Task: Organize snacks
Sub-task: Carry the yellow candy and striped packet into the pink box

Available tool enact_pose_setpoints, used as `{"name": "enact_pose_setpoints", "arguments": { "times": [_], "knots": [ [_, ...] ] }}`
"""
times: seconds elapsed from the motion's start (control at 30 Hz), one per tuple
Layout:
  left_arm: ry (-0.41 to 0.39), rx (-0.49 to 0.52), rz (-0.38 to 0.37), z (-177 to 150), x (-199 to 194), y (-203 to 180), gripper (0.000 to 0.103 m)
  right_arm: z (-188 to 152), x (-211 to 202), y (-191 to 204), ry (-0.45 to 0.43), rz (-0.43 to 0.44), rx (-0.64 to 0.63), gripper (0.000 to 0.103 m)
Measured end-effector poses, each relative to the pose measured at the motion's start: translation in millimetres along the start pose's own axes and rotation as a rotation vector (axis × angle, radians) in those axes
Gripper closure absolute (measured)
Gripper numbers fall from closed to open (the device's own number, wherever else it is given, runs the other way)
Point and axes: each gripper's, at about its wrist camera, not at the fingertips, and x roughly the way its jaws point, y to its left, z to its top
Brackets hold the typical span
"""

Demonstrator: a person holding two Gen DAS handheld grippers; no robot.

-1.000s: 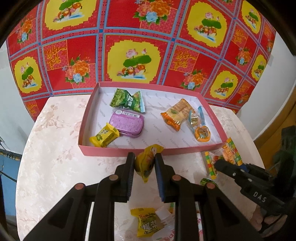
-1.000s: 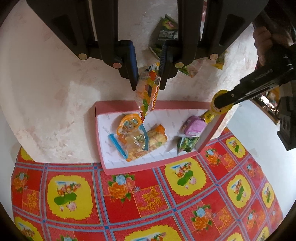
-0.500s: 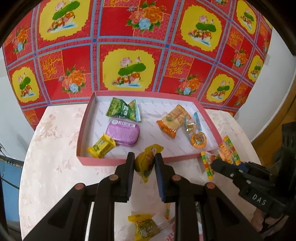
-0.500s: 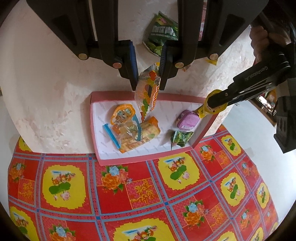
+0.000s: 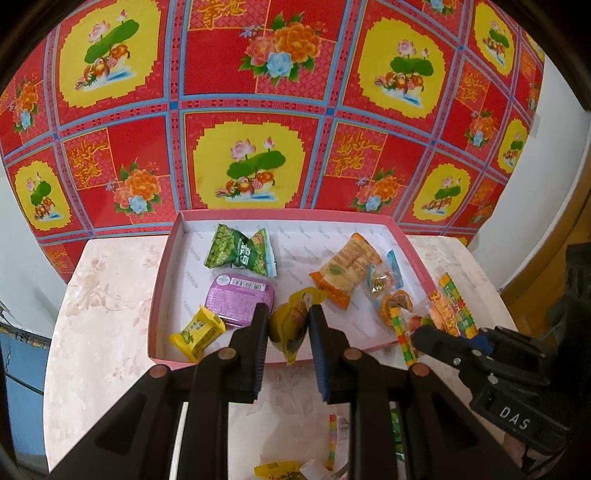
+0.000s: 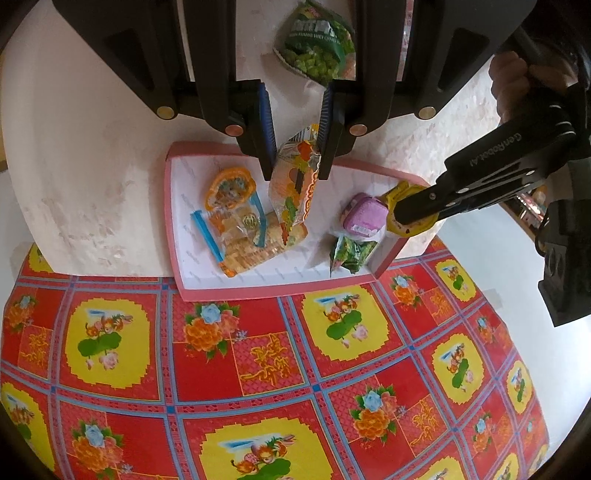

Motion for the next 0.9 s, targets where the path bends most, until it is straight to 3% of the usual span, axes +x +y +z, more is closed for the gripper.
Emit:
{"name": "enact_pose_setpoints", "arguments": {
  "times": [0.9],
  "knots": [
    [0.074, 0.009, 0.006, -2, 46, 11, 0.08, 13, 39, -7, 0.029, -0.006, 0.004, 0.081]
  ]
}}
